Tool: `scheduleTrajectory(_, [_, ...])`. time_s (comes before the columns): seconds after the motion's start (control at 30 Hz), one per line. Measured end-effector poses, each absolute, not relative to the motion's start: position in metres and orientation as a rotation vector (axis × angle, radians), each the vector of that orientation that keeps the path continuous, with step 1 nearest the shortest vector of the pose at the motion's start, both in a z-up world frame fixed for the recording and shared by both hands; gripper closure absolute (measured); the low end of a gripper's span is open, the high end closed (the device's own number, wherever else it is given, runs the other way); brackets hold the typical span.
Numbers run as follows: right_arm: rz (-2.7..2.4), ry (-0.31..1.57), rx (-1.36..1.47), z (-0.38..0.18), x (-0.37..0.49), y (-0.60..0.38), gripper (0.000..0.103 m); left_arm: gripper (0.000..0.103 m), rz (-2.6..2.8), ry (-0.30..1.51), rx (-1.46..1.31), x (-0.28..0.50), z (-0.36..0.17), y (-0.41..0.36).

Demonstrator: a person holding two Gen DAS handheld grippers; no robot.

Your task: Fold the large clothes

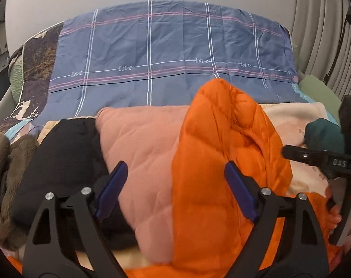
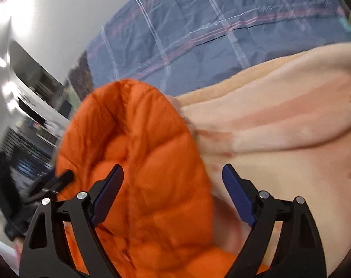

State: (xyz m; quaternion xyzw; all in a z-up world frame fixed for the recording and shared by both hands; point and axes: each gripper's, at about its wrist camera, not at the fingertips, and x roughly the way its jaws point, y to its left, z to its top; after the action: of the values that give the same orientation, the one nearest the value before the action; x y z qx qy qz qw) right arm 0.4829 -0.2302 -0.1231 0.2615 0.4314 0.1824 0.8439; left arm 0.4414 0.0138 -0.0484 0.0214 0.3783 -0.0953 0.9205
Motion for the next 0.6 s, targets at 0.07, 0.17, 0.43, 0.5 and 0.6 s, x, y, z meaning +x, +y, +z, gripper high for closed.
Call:
scheduleTrajectory(0.07, [0.418, 0.878, 0.56, -0.125, 0.482, -0.225, 0.042, 0.023, -0.179, 0.782, 0.069, 0.453, -0.05, 0.007])
scheduleTrajectory(0.17, [0.47, 0.815, 0.502, -0.114, 0.464, -0.22, 0.093, 0.089, -0.248, 0.793, 0.042, 0.454, -0.051, 0.001])
scheduleTrajectory(0.43, [0.619, 0.66, 0.287, -0.045, 0.32, -0.234, 0.097, 0.094, -0.409, 0.628, 0.06, 0.363, 0.005, -0.003])
scheduleTrajectory(0.5, [0.624, 0.663, 0.215, -0.045, 0.277, -0.238, 0.097, 0.091, -0.473, 0.579, 0.097, 0.312, 0.019, 0.002])
scheduleTrajectory(0.6, [0.594, 0.695, 0.136, -0.061, 0.214, -0.247, 0.092, 0.078, -0.529, 0.551, 0.143, 0.251, 0.017, 0.01])
